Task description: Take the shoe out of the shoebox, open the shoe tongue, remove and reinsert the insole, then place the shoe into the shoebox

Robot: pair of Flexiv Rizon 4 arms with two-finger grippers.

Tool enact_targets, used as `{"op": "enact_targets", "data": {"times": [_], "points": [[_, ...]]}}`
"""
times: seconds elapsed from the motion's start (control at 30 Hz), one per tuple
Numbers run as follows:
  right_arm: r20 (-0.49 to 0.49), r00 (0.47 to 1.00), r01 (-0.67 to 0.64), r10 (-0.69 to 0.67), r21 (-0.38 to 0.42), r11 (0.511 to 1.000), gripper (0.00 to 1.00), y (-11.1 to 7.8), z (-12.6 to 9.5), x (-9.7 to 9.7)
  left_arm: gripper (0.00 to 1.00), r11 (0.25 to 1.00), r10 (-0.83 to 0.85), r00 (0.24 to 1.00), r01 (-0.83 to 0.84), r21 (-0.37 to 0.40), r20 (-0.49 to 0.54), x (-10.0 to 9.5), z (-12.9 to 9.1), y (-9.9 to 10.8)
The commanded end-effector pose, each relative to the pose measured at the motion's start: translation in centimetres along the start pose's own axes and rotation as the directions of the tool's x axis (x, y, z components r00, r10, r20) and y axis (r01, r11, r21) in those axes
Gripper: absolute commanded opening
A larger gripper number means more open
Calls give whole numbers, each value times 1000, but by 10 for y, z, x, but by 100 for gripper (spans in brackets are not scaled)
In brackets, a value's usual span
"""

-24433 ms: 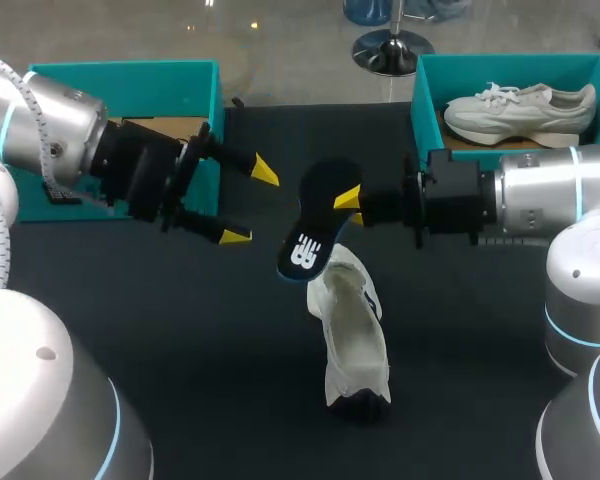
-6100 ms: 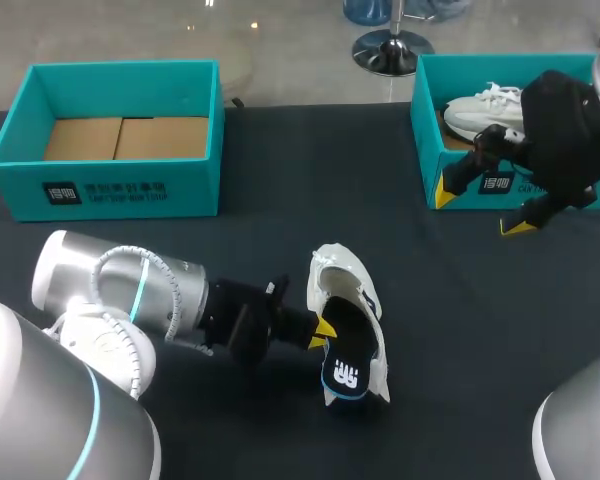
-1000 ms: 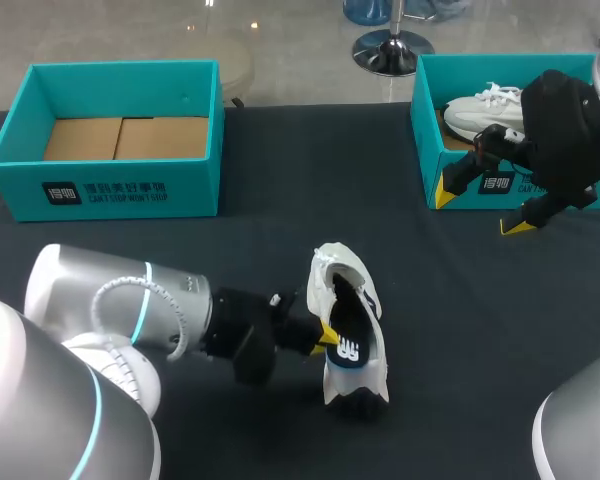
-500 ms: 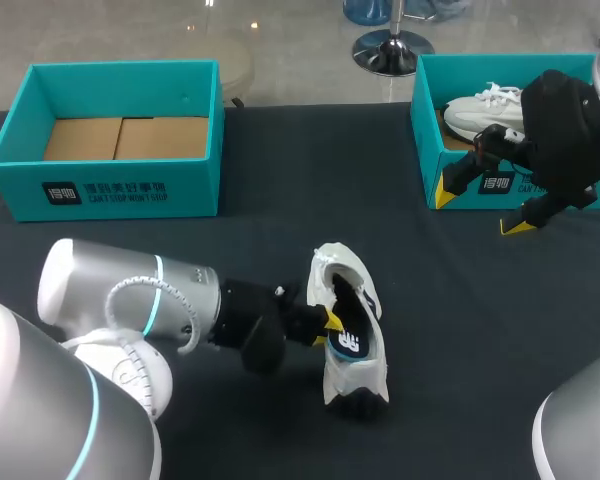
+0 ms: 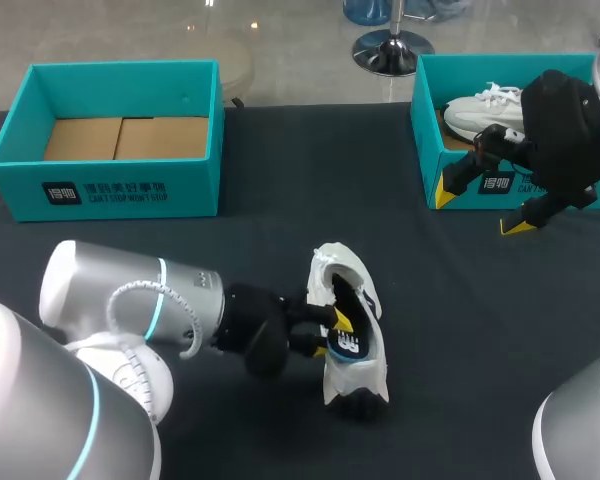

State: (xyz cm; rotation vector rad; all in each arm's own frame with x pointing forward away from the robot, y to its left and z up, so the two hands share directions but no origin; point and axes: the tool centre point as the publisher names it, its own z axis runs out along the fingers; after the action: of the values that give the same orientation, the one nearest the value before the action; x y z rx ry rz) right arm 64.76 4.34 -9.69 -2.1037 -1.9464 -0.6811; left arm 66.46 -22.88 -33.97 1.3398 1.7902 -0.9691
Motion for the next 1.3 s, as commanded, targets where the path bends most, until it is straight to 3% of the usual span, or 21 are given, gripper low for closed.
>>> {"op": "enact_targets", "data": {"times": [0.03, 0.3, 0.7, 0.97, 1.3], "points": [[3, 1000, 0, 0, 7, 1000, 100, 4, 2, 2, 40, 1000, 4, 1000, -4, 2, 9, 4, -19, -6], [3, 1000, 0, 0, 7, 1000, 100, 4, 2, 2, 39, 1000, -1, 1000, 1, -6, 16, 6, -28, -7], [3, 1000, 0, 0, 7, 1000, 100, 4, 2, 2, 44, 999, -36, 999, 35, 40, 35, -2, -15, -5], [3, 1000, 0, 0, 7, 1000, 100, 4, 2, 2, 27, 998, -31, 999, 29, 54, 22, -1, -7, -8], [3, 1000, 0, 0, 7, 1000, 100, 4, 2, 2, 20, 998, -18, 1000, 17, 55, 16, -3, -2, -8]]}}
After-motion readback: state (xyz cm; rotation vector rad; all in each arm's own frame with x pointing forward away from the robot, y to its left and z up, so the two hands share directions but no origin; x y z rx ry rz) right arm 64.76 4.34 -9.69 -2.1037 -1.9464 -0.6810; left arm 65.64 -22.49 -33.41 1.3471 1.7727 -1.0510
